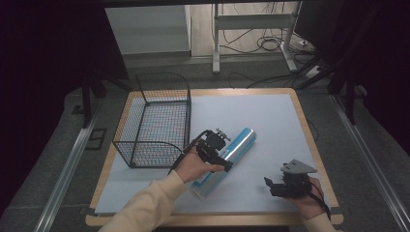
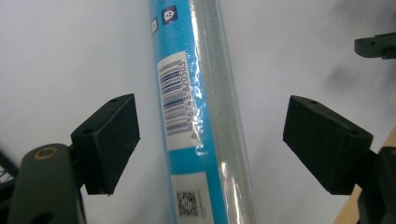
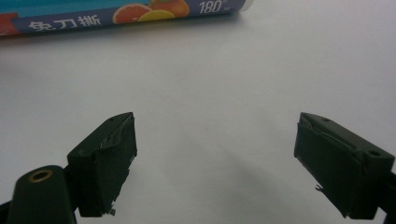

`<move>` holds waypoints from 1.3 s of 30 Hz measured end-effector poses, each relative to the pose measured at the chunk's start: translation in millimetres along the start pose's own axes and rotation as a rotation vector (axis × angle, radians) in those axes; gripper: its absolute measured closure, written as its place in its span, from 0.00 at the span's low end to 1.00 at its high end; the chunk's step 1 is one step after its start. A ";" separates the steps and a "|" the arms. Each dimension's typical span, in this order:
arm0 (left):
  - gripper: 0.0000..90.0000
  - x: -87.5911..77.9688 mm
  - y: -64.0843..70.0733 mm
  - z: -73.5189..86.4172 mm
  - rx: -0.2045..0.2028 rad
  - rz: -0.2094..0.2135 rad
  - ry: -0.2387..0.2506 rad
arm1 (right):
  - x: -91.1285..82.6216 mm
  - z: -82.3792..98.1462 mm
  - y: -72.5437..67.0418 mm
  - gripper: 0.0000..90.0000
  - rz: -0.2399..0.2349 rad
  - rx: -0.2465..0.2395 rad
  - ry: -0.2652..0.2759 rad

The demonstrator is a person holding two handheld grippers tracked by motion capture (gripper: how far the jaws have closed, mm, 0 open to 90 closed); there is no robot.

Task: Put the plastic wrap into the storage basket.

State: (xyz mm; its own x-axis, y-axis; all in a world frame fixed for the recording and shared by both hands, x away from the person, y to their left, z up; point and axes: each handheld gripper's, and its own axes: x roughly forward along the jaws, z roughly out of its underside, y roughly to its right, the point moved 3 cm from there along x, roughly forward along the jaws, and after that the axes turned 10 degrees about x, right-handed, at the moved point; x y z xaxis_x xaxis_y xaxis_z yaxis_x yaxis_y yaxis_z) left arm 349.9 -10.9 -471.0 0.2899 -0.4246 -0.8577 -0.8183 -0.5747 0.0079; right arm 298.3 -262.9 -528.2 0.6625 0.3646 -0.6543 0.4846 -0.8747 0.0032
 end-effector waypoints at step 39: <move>0.24 65.7 -10.2 -13.4 -0.064 0.023 -0.202 | 2.1 1.4 0.7 0.15 0.012 -0.005 -0.018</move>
State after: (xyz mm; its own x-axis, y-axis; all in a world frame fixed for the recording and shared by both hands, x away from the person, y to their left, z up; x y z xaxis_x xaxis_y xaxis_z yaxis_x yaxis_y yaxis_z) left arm 383.9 -42.2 -520.6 0.1606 -0.2926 -0.9427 -0.7883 -0.6127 0.0558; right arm 299.3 -263.1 -530.7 0.6580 0.3487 -0.6674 0.4799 -0.8772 0.0148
